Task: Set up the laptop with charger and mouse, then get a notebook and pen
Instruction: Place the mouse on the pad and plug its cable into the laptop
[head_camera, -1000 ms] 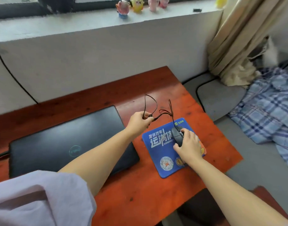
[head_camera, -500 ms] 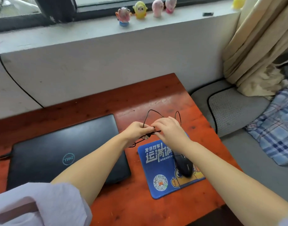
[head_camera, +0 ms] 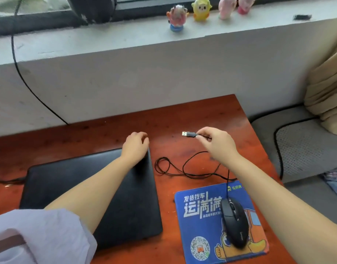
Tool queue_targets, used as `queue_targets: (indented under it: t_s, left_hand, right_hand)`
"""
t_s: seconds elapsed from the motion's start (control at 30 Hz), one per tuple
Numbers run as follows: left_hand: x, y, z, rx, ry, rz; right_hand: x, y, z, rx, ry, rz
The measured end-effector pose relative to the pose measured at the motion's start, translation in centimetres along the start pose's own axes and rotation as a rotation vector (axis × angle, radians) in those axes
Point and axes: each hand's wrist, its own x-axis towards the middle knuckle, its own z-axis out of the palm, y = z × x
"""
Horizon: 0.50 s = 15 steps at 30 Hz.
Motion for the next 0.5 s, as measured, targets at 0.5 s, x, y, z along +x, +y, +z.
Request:
queue_targets:
  t_s: [0.5]
  left_hand:
    - [2.1, -1.1, 0.2, 0.329, -0.069, 0.060]
  right_hand:
    - [0.1, -4.6, 7.8, 0.667, -0.616, 0.319]
